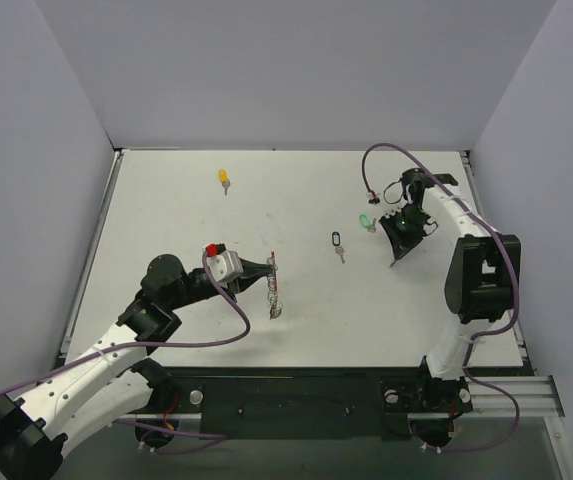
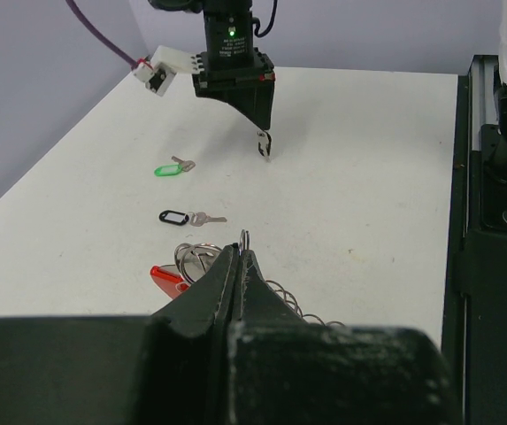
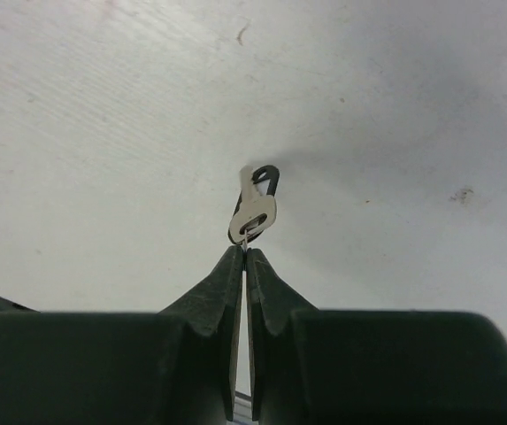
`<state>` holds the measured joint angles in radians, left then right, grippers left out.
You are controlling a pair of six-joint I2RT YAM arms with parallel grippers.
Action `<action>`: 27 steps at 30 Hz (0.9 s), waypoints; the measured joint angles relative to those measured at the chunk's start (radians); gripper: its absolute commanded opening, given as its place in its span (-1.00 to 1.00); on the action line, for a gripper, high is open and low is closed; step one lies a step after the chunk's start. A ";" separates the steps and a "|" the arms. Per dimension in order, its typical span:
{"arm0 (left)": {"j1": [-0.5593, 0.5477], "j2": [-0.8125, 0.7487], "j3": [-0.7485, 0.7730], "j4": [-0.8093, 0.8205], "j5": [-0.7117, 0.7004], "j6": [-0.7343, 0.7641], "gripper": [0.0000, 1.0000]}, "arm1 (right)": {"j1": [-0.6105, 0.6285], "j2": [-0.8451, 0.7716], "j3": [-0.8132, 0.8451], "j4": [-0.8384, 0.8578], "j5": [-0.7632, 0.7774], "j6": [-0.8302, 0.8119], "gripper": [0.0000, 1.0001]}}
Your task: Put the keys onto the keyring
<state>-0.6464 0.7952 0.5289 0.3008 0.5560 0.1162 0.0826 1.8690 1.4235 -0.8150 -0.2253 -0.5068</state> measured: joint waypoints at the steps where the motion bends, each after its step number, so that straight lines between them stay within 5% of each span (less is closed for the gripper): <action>1: 0.000 0.000 0.000 0.000 0.001 0.000 -1.00 | -0.006 -0.019 -0.005 0.000 -0.026 -0.009 -1.00; 14: 0.029 0.005 -0.007 0.138 0.036 -0.119 -1.00 | -0.027 -0.385 -0.019 -0.068 -0.371 -0.216 -1.00; 27: 0.032 0.105 0.014 0.362 0.047 -0.169 -1.00 | 0.019 -0.415 0.240 -0.309 -0.578 -0.526 -1.00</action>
<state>-0.6144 0.9001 0.5430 0.6624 0.6033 -0.0525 0.1013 1.4540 1.6634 -1.1236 -0.8036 -1.0325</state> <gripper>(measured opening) 0.019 0.004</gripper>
